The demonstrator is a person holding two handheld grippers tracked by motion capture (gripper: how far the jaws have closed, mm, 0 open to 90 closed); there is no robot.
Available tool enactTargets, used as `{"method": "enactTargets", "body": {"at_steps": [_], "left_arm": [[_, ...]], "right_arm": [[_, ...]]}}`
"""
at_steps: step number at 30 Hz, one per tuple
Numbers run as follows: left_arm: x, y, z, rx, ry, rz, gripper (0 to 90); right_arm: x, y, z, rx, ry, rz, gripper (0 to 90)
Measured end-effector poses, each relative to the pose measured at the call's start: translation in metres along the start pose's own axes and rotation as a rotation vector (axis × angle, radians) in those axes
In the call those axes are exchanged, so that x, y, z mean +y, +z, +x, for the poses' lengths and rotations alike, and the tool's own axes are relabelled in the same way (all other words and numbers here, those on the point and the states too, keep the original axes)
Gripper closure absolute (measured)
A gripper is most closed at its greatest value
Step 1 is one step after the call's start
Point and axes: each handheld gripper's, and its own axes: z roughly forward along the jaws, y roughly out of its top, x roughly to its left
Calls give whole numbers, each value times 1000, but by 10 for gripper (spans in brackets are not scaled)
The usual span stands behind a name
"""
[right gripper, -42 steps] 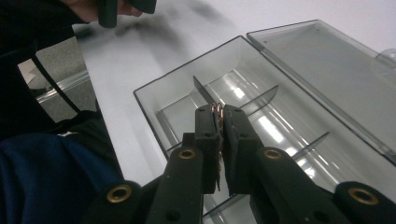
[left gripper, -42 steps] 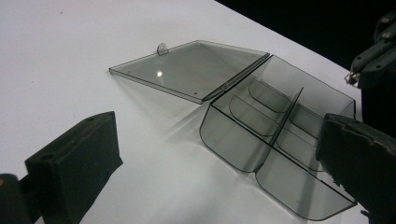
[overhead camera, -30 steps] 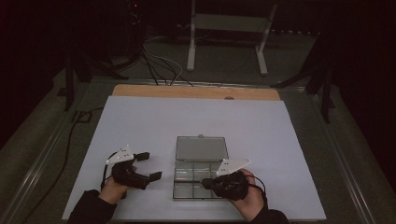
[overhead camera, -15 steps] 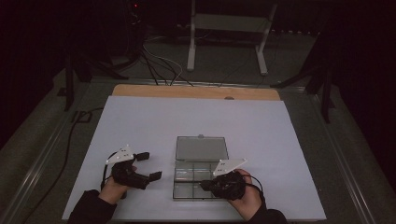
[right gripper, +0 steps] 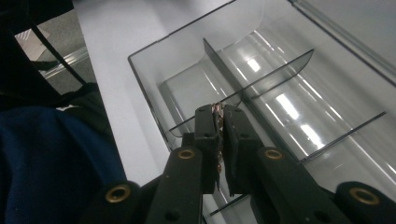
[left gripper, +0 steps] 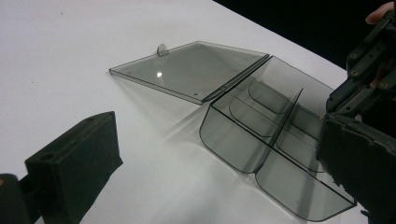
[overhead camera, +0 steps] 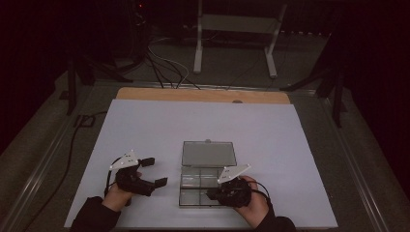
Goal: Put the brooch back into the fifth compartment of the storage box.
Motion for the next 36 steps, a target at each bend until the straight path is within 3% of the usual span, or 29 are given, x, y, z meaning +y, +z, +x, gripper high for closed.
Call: {"method": "enactTargets", "body": {"at_steps": [12, 21, 30, 36], "left_arm": [[0, 0, 1, 0, -5, -5, 10], [-1, 0, 1, 0, -6, -2, 10], [-1, 1, 1, -3, -2, 2, 10], [0, 1, 0, -21, -5, 5, 10]], "right_arm": [[-2, 6, 0, 10, -4, 49, 849], [-1, 2, -1, 3, -2, 17, 848], [0, -5, -2, -13, 8, -44, 613], [1, -14, -5, -31, 22, -111, 511]]}}
